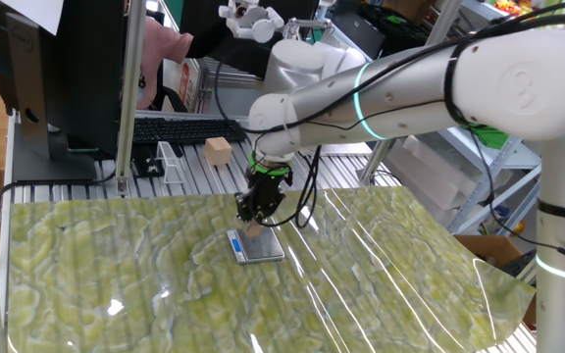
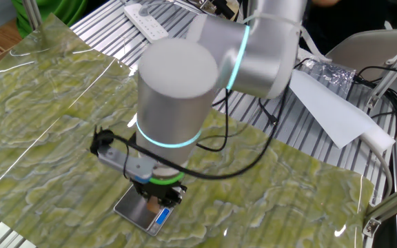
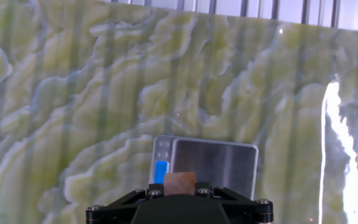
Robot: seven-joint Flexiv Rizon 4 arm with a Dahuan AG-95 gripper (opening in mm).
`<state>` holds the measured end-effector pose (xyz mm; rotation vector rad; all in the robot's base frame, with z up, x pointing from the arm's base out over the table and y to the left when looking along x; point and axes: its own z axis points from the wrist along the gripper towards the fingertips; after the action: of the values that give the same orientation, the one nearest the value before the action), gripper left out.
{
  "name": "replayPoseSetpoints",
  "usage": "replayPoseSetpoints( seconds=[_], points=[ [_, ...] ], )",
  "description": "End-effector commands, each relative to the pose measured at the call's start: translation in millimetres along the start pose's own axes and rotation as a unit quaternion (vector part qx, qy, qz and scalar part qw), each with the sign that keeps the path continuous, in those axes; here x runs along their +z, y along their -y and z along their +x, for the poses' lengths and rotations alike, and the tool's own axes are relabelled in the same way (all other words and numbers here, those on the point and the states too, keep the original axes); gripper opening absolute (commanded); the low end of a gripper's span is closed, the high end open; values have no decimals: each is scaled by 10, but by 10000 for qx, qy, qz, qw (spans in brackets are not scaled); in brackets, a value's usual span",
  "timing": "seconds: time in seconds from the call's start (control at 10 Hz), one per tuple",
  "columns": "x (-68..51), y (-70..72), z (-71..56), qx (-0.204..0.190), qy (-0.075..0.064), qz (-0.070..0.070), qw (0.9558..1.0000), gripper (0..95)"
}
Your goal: Place the block on the scale
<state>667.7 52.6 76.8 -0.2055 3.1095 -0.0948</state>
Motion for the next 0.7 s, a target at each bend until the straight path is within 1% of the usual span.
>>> replayPoseSetpoints(
  seconds=[0.1,0.2,0.3,0.4,0.7],
  points=[
    [15,26,-28,57,0,-152,9999,0],
    [16,46,-16,67,12,-268,9996,0],
    [15,67,-2,12,12,-232,9997,0],
    [20,85,6,-2,15,-249,9997,0],
    [96,209,39,-111,38,-258,9996,0]
  ],
)
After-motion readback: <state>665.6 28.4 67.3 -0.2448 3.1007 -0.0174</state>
